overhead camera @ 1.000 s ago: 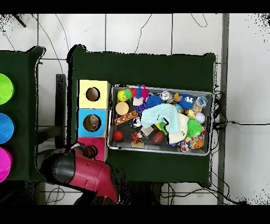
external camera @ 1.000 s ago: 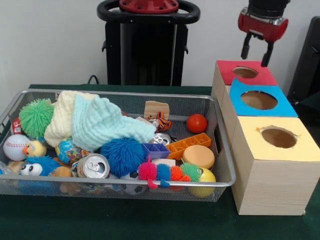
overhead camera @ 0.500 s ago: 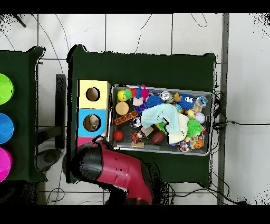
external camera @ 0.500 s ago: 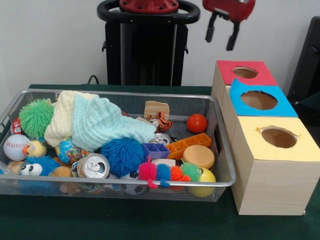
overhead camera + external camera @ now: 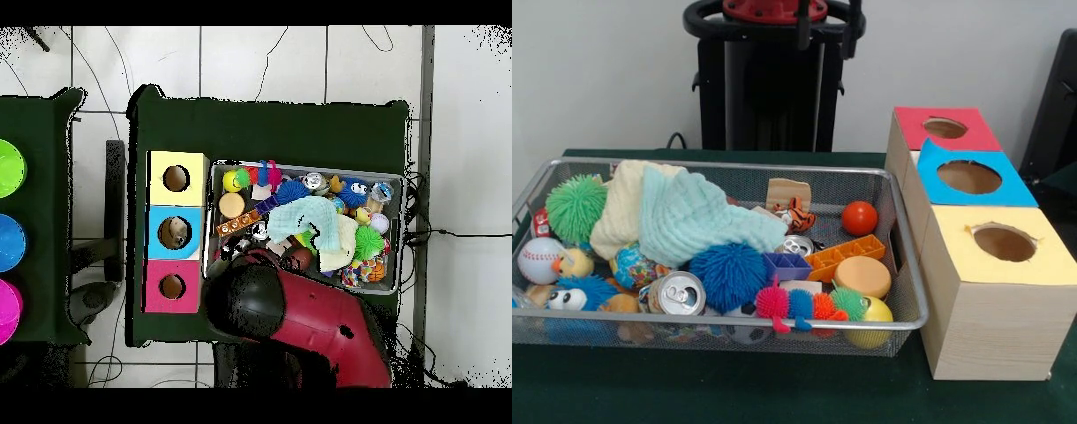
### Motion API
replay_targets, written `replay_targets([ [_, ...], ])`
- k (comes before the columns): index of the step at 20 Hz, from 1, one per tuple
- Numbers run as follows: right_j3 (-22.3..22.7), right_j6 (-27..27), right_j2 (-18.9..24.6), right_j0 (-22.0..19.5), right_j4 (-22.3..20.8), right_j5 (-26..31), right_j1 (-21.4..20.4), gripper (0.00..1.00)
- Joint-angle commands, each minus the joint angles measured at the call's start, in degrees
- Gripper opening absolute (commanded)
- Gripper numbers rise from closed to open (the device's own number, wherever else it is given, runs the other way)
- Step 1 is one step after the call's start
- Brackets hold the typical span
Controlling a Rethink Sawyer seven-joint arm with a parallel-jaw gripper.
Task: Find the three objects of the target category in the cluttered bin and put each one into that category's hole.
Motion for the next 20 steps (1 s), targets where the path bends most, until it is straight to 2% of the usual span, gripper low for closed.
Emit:
replay_targets([
  [1,7.9,-32.9,14.3,-10.8,-3.9,3.5,-9.2,1.0],
  [2,9.9,-34.5,15.2,-12.9,-3.7,1.7,-10.0,1.0],
  [4,13.0,-34.2,16.4,-15.3,-4.7,-2.9,-10.1,1.0],
  [6,14.8,-31.8,16.6,-16.2,-7.1,-7.3,-9.8,1.0],
  [9,15.6,-28.7,15.7,-15.8,-9.9,-9.1,-10.5,1.0],
  [12,19.0,-28.8,17.1,-17.7,-9.6,-11.1,-12.0,1.0],
  [16,23.0,-23.5,18.2,-17.4,-9.8,-14.3,-12.5,1.0],
  [19,23.6,-18.3,18.3,-16.4,-11.3,-17.2,-9.8,1.0],
  [20,25.0,-17.0,18.9,-17.0,-11.5,-19.5,-8.8,1.0],
])
